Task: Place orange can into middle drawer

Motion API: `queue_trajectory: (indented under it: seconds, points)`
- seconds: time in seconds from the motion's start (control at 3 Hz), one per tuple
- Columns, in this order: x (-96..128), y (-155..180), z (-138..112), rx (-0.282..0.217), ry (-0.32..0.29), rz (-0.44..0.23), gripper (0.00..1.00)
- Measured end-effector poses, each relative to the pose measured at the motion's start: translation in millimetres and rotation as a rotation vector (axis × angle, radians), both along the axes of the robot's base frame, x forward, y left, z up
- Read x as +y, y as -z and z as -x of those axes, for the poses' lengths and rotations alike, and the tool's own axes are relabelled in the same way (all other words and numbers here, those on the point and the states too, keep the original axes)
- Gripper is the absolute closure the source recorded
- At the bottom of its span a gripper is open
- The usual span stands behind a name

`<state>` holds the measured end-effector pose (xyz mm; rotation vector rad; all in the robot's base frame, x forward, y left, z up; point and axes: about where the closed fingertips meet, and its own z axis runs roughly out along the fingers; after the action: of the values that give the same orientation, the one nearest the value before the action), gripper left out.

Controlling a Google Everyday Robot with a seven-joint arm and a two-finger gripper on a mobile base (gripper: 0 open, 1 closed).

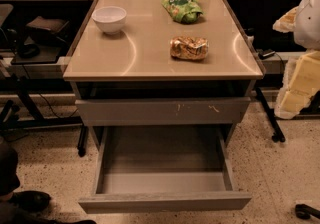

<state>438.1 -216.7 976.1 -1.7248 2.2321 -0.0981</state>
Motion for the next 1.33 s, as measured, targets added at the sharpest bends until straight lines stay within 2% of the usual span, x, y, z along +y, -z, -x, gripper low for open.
queue_trajectory:
  seconds: [0.33,0.67,1.33]
  points:
    - [0,0,0,0.0,0.0,0.0,0.0]
    - [2,-6,-13,-0.017,-0.009,-0.005,0.0]
    - [23,-14,-102,-0.063,-0.065,-0.041,0.0]
